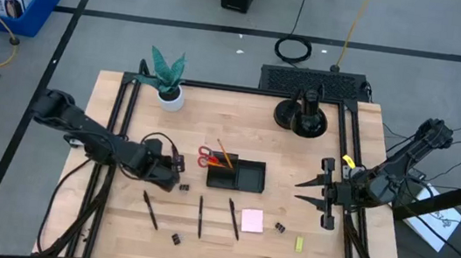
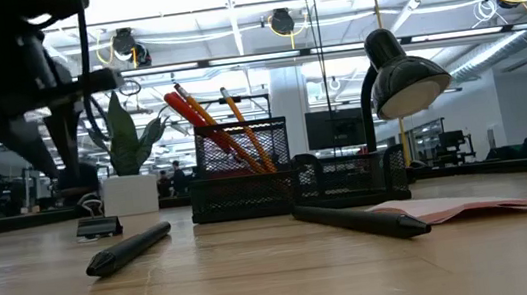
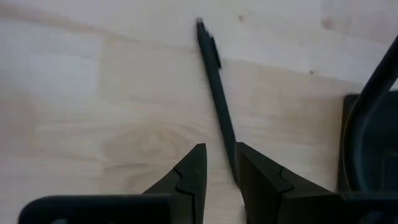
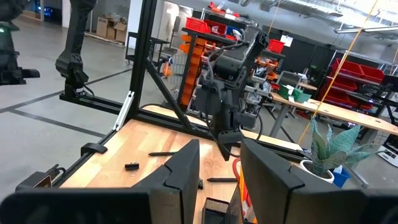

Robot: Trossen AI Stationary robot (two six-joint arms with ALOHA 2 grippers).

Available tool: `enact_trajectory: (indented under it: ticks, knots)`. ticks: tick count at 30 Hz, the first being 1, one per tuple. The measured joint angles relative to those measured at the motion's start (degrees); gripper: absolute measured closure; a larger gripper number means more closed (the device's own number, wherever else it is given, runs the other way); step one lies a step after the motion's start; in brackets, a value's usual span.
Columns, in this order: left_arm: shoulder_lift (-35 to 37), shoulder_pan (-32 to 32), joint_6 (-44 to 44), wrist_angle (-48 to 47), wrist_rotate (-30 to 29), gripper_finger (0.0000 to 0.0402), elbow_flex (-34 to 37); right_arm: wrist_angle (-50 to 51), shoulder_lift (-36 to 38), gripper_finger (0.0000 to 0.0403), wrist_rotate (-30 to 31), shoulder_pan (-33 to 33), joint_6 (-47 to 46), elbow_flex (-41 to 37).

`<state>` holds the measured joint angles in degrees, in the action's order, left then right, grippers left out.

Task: Pick and place office supplies into organizer
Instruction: Put the top left black pen into the desk organizer

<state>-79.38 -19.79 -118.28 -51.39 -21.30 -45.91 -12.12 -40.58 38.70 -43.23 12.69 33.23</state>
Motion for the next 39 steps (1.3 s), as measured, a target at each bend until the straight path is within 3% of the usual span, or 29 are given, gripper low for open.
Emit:
enact_trajectory:
  ticks: [10,25,39]
  knots:
    - [6.4,2.11,1.84,11.07,-0.22,0.0313,8.64,-0.05,0.04,0.0291,0.02,-0.01,0.07,0.0]
    - [6.78,13.36,14.14,13.48,6.15,0.0313,8.98,-0.05,0.04,0.0291,0.02,0.01,0.03,0.0]
    - [6.52,15.52,15.24,14.02,9.75,0.0314,8.98,-0.04,0.02,0.0291,0.02,0.0,0.02,0.0]
